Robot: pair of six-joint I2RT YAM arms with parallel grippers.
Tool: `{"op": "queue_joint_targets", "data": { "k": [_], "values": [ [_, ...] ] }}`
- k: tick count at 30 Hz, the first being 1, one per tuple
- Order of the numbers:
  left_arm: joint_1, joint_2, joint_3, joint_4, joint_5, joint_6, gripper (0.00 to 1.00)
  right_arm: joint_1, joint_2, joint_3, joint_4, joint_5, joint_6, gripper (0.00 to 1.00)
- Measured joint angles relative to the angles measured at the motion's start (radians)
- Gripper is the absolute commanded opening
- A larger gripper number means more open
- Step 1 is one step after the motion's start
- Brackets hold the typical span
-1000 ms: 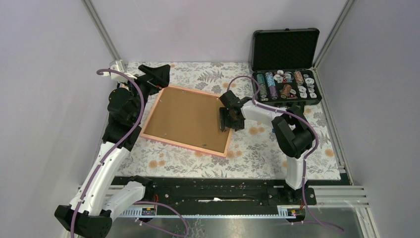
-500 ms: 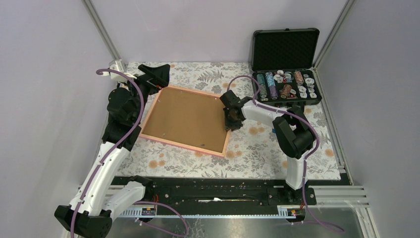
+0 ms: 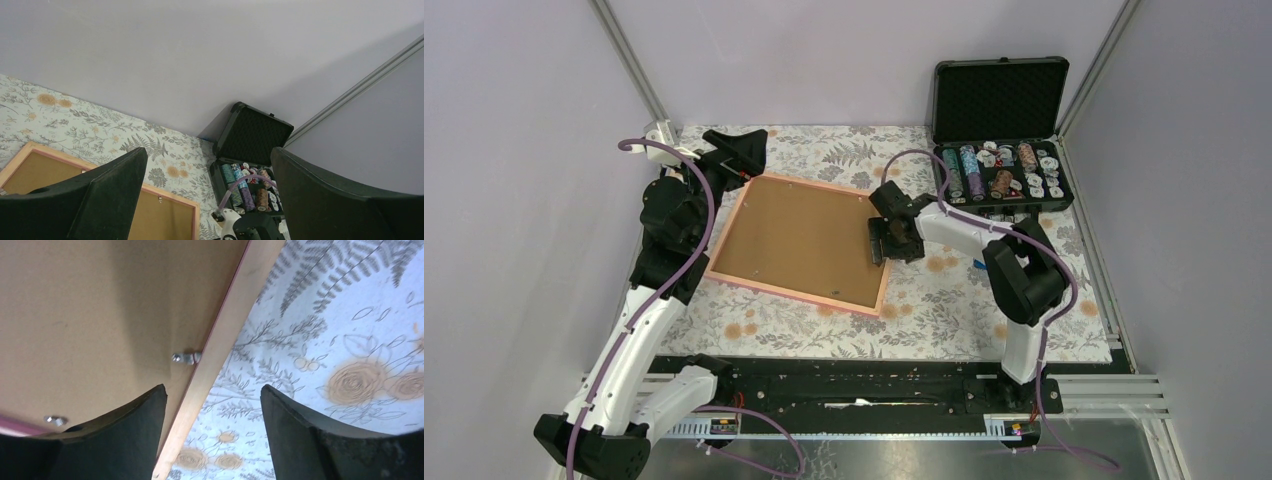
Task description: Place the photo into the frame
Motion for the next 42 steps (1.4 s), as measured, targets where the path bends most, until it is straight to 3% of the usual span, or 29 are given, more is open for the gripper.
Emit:
{"op": "queue_joint_targets", "data": {
  "k": [6,12,16,22,24,29,34,39,42],
  "values": [
    [0.0,0.001,0.0,0.0,0.001,0.0,0.99,0.024,-0.088,-0.146,0.091,-0.063,0.11,0.64],
    [0.0,0.001,0.0,0.0,0.002,0.0,0.99,0.051,-0.1,-0.2,0.149,-0.072,0.163,0.2],
    [0.0,0.001,0.0,0.0,0.001,0.0,0.99,0.039,-0.09,-0.182,0.15,-0.037,0.15,0.0],
    [0.0,0.001,0.0,0.0,-0.001,0.0,0.99,-0.057,0.019,-0.036,0.153,-0.078,-0.081,0.0],
    [0.0,0.001,0.0,0.0,0.0,0.0,0.99,-0.076,0.063,0.023,0.156,-0.081,-0.164,0.06],
    [0.0,0.001,0.0,0.0,-0.005,0.005,0.99,-0.095,0.16,0.171,0.13,-0.028,-0.285,0.41],
    [0.0,0.001,0.0,0.0,-0.009,0.008,0.99,-0.096,0.204,0.292,0.037,0.092,-0.31,0.66],
    [0.0,0.002,0.0,0.0,-0.008,0.008,0.99,-0.09,0.091,0.222,-0.007,0.12,-0.248,0.76],
    [0.0,0.003,0.0,0.0,-0.008,0.007,0.99,-0.073,-0.061,0.106,-0.01,0.087,-0.187,0.99]
  ]
}}
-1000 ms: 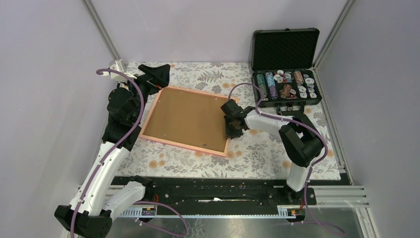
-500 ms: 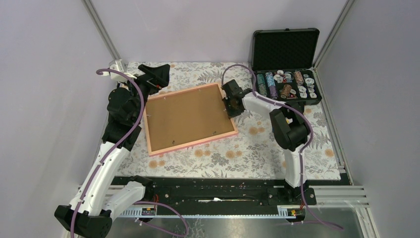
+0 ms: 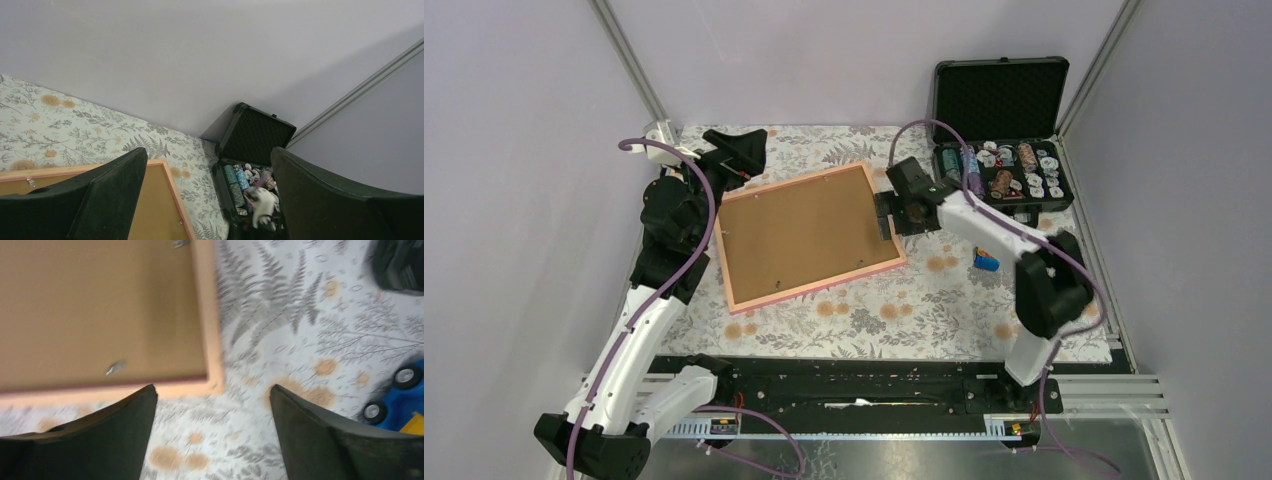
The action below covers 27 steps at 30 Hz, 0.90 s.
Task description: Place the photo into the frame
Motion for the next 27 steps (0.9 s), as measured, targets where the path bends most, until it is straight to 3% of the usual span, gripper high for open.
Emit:
{"op": "queue_joint_targets", "data": {
  "k": [5,8,13,19,27],
  "values": [
    [0.0,0.0,0.0,0.0,0.004,-0.001,0.99,0.029,-0.295,-0.214,0.099,-0.189,0.168,1.0],
    [0.0,0.0,0.0,0.0,0.008,-0.003,0.99,0.014,-0.38,-0.314,0.183,-0.298,0.3,1.0],
    [0.0,-0.002,0.0,0.0,0.011,-0.005,0.99,-0.001,-0.285,-0.357,0.259,-0.415,0.509,1.0],
    [0.0,-0.02,0.0,0.0,0.01,-0.005,0.99,0.055,-0.156,-0.366,0.271,-0.394,0.776,1.0],
    [-0.006,-0.033,0.0,0.0,0.003,-0.003,0.99,0.053,-0.082,-0.369,0.241,-0.225,1.061,0.76]
  ]
}}
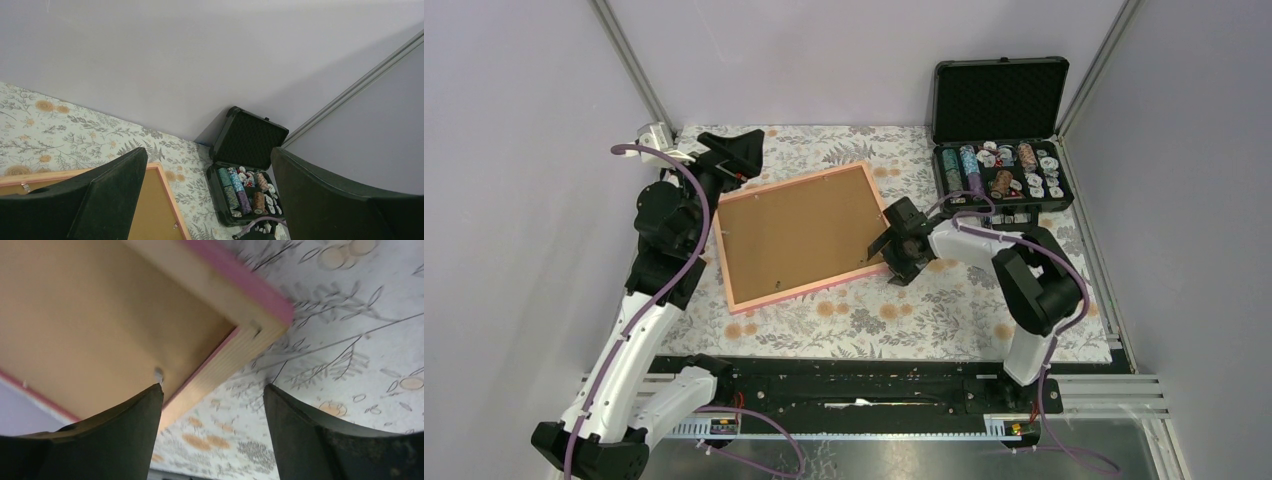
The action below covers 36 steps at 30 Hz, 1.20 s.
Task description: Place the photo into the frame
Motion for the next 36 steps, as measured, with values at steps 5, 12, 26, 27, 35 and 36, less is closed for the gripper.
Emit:
{"op": "queue_joint_targets", "data": {
  "k": [5,12,26,27,35,36],
  "values": [
    [-0.002,0.0,0.0,0.0,-0.005,0.004,0.99,-0.008,0.08,0.069,-0.034,0.024,0.076,0.55],
    [-0.003,0.002,0.0,0.0,-0.007,0.007,0.99,-0.019,0.11,0.095,-0.058,0.047,0.098,0.15],
    [-0.004,0.02,0.0,0.0,-0.007,0.007,0.99,-0.177,0.235,0.317,-0.098,0.207,-0.462,0.03],
    [-0.004,0.021,0.0,0.0,-0.007,0.007,0.99,-0.178,0.244,0.331,-0.101,0.208,-0.505,0.04],
    [-0.004,0.029,0.001,0.0,-0.007,0.007,0.99,-0.185,0.262,0.365,-0.101,0.204,-0.744,0.46],
    [-0.005,0.029,0.001,0.0,-0.007,0.007,0.99,-0.185,0.261,0.365,-0.102,0.202,-0.764,0.51]
  ]
}}
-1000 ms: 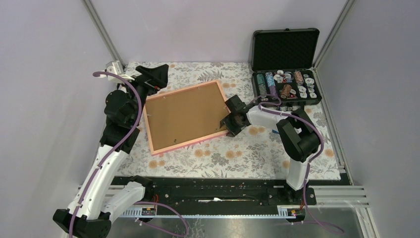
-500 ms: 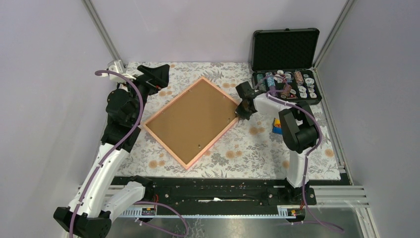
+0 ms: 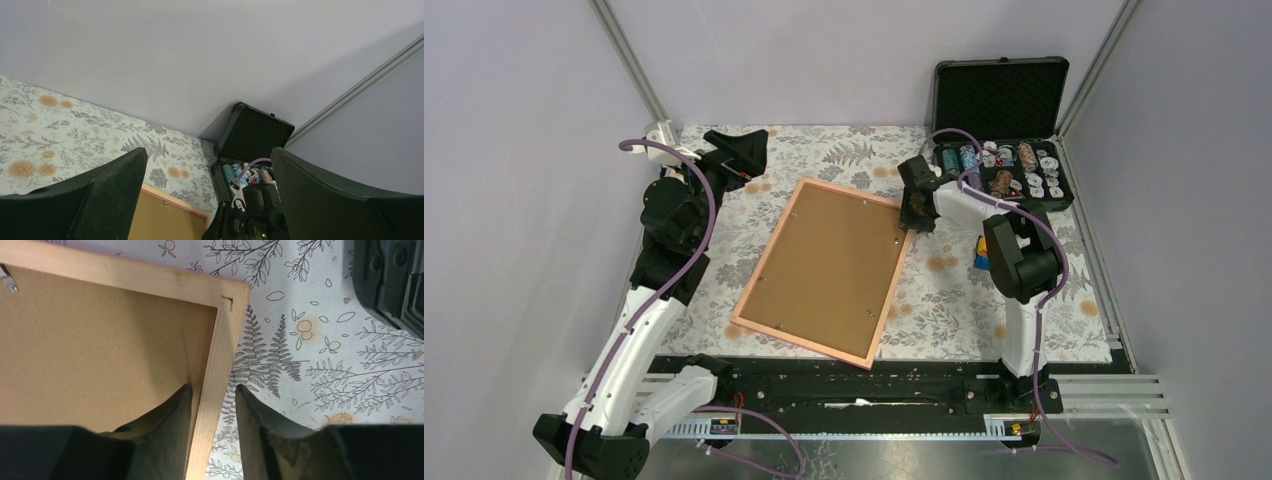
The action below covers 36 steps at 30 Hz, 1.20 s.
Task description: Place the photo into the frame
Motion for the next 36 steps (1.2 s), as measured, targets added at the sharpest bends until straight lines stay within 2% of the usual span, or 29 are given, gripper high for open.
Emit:
{"op": "queue_joint_targets", "data": {
  "k": [2,6,12,17,24,28,32,36],
  "values": [
    [0.0,0.0,0.0,0.0,0.0,0.0,0.99,0.0,-0.003,0.0,-0.006,-0.015,-0.045,0.59],
    [0.0,0.002,0.0,0.0,0.0,0.0,0.99,0.0,-0.018,-0.005,-0.01,-0.074,-0.096,0.62],
    [0.0,0.005,0.004,0.0,0.001,0.0,0.99,0.002,-0.027,-0.006,-0.018,-0.137,-0.122,0.62],
    [0.0,0.005,0.005,0.0,0.001,0.0,0.99,0.013,-0.024,-0.006,-0.05,-0.126,-0.125,0.58],
    [0.0,0.005,0.005,0.0,0.001,0.0,0.99,0.047,-0.001,0.017,-0.078,-0.083,-0.125,0.63],
    [0.0,0.005,0.005,0.0,0.0,0.0,0.99,0.068,0.012,0.034,-0.094,-0.058,-0.125,0.63],
    [0.0,0.004,0.005,0.0,0.0,0.0,0.99,0.071,0.015,0.038,-0.101,-0.047,-0.124,0.52],
    [0.0,0.004,0.005,0.0,0.0,0.0,0.99,0.07,0.015,0.039,-0.107,-0.036,-0.115,0.33]
  ]
}}
